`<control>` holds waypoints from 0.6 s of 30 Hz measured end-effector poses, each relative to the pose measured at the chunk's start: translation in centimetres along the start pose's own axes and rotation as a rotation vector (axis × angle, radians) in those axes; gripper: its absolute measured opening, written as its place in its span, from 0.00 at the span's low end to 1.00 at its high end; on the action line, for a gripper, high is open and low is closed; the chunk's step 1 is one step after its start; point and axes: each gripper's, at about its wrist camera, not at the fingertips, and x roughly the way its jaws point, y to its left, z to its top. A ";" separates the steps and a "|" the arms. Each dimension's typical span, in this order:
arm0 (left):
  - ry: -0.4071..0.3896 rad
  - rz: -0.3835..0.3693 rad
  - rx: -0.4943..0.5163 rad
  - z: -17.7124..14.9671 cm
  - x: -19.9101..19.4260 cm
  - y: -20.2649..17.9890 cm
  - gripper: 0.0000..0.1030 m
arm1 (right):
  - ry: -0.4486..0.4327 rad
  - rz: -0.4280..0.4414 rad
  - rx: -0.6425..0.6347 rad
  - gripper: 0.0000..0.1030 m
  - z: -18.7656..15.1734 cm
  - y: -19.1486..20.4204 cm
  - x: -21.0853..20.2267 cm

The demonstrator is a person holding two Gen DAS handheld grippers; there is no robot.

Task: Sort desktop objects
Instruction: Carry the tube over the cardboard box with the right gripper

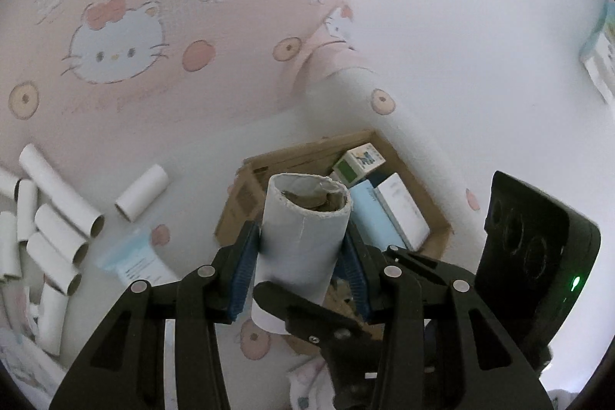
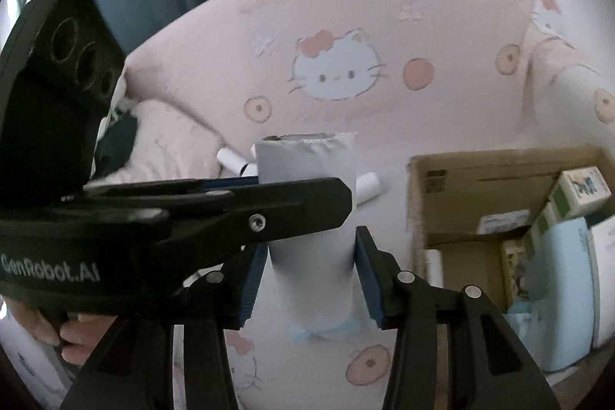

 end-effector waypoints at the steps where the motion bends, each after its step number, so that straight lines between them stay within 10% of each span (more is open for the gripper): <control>1: 0.007 0.006 0.002 0.1 0.4 -0.3 0.46 | -0.002 0.002 0.029 0.42 0.2 -0.7 -0.4; 18: 0.109 -0.045 0.032 2.7 7.3 -6.4 0.46 | -0.013 -0.069 0.121 0.41 0.6 -8.5 -4.4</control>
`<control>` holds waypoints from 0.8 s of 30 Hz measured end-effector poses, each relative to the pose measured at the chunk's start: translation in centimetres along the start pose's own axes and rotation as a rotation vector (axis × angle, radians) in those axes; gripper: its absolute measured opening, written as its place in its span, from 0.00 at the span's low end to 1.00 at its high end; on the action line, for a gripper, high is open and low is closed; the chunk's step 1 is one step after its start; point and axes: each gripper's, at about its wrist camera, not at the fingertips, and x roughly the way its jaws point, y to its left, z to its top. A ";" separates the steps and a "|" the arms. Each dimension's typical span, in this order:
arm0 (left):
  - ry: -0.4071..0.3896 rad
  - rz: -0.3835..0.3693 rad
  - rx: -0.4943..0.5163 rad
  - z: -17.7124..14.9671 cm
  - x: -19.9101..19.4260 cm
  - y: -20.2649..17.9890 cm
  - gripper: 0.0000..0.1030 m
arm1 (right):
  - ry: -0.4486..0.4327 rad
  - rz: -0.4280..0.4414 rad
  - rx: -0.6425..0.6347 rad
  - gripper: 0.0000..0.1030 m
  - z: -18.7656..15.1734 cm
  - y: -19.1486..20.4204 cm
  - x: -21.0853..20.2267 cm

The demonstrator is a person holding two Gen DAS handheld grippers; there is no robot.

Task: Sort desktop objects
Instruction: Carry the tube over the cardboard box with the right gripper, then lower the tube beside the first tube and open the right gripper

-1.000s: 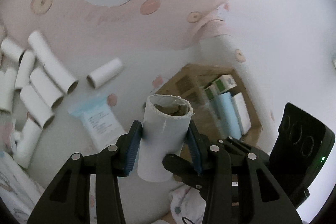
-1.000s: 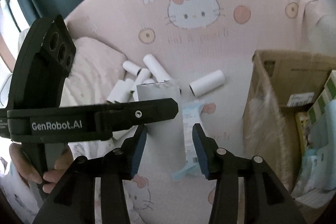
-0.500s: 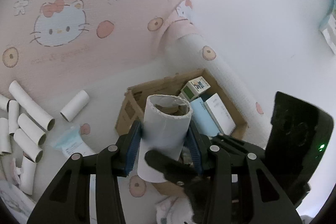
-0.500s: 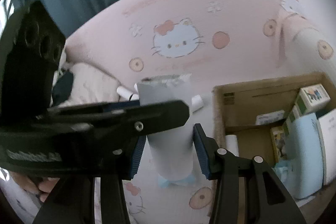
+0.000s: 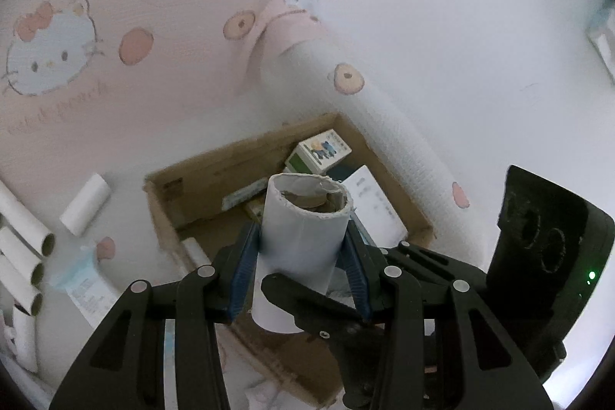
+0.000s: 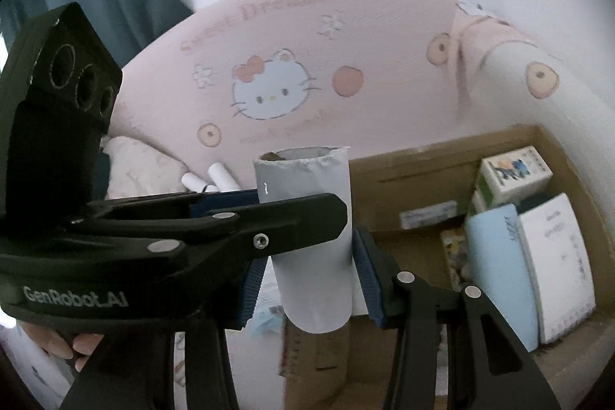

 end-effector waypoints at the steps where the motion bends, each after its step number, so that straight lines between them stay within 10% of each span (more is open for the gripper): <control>1: 0.016 0.001 -0.009 0.2 0.7 -0.1 0.46 | 0.004 -0.006 0.008 0.41 0.0 -0.5 0.0; 16: 0.182 0.036 -0.115 1.8 6.9 2.1 0.49 | 0.157 0.010 0.134 0.39 0.5 -6.4 4.3; 24: 0.084 0.058 -0.086 2.2 4.4 4.4 0.49 | 0.317 -0.060 0.115 0.39 0.5 -6.9 8.8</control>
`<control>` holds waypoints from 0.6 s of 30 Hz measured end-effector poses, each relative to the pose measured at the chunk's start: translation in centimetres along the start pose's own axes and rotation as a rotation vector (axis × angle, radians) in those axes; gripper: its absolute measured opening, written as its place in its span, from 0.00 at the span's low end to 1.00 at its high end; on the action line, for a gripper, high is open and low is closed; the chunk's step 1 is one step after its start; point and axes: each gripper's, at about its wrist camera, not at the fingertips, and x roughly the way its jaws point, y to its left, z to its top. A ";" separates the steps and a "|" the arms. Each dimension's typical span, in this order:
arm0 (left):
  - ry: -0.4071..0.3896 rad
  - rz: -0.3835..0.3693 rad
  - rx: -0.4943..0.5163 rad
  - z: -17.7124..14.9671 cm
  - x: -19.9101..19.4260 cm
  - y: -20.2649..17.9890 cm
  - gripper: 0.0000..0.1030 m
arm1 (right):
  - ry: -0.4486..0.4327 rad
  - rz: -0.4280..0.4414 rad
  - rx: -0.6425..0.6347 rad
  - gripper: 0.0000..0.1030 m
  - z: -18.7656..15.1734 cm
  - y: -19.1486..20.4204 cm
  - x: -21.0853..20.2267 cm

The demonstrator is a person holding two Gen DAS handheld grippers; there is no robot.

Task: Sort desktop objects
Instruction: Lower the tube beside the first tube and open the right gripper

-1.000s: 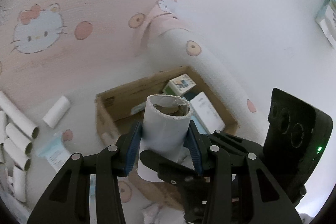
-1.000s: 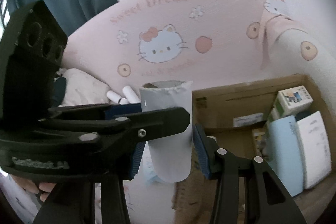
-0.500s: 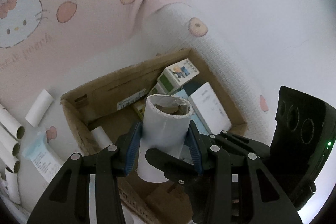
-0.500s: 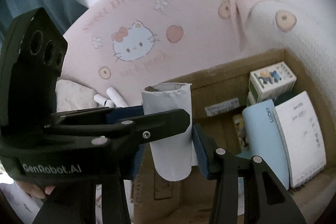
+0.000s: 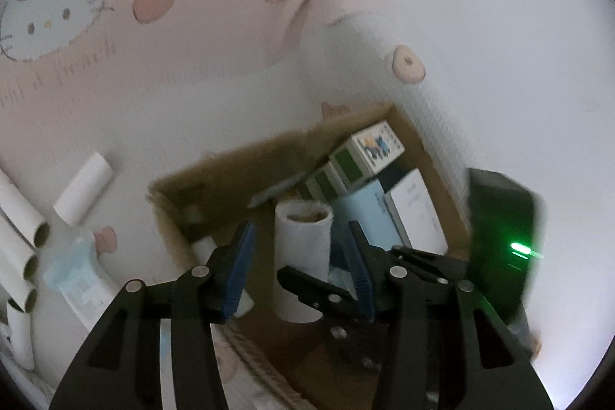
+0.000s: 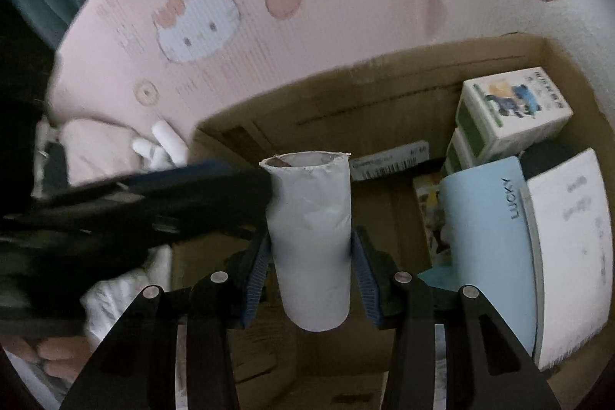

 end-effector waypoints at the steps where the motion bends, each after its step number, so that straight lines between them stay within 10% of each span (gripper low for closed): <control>1: -0.019 0.005 0.009 0.0 -0.4 0.3 0.43 | 0.036 -0.012 0.003 0.39 0.3 -0.1 0.8; 5: -0.048 0.041 0.039 0.2 -1.2 1.3 0.18 | 0.132 -0.096 0.010 0.39 1.1 -0.1 3.3; 18: -0.075 -0.038 0.000 1.2 -1.9 4.4 0.17 | 0.352 -0.203 -0.020 0.39 2.6 0.0 10.6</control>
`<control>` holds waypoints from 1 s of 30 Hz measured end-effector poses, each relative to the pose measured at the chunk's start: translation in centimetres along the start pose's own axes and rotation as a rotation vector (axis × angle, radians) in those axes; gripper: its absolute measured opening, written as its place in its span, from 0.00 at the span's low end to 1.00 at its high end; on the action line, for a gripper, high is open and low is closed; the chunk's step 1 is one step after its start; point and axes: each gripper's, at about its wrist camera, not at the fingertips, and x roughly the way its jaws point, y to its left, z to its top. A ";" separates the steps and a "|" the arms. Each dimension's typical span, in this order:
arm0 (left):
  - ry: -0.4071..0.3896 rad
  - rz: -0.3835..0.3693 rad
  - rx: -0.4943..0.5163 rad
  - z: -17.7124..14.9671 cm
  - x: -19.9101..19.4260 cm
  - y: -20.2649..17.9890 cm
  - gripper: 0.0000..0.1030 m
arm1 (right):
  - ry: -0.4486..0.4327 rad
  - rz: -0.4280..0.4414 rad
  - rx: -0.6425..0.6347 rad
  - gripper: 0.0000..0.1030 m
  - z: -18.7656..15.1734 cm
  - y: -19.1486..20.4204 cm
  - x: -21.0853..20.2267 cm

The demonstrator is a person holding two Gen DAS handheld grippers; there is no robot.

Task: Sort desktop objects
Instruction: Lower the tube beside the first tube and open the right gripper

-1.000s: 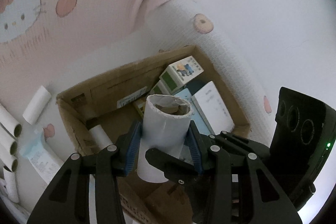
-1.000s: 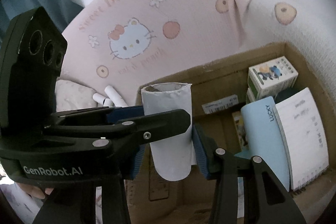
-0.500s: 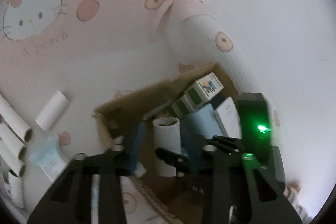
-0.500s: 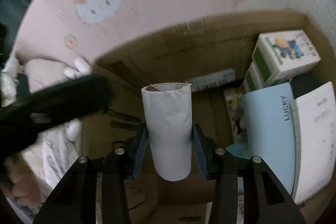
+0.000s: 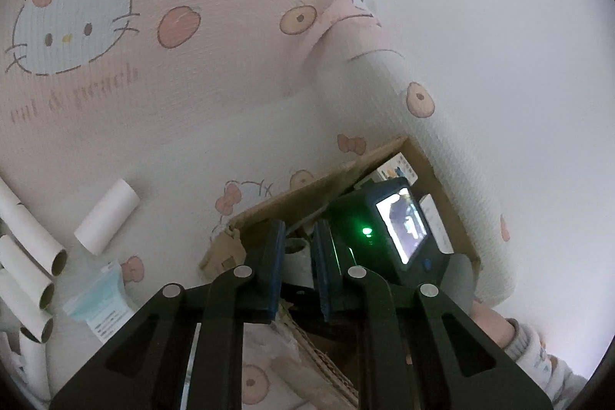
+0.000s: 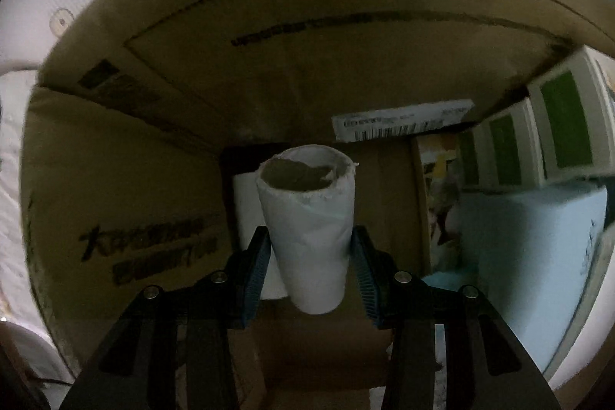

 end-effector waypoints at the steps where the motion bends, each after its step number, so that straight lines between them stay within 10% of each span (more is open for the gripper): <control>1: 0.005 -0.001 -0.001 0.1 0.1 0.1 0.17 | 0.015 0.001 -0.009 0.39 0.3 0.0 0.4; 12: 0.026 0.004 -0.015 0.5 0.7 0.4 0.17 | 0.086 0.094 -0.011 0.39 0.7 -1.5 2.4; 30: 0.042 0.015 -0.004 -0.1 0.4 0.3 0.17 | 0.074 0.016 -0.022 0.39 1.1 -3.2 1.9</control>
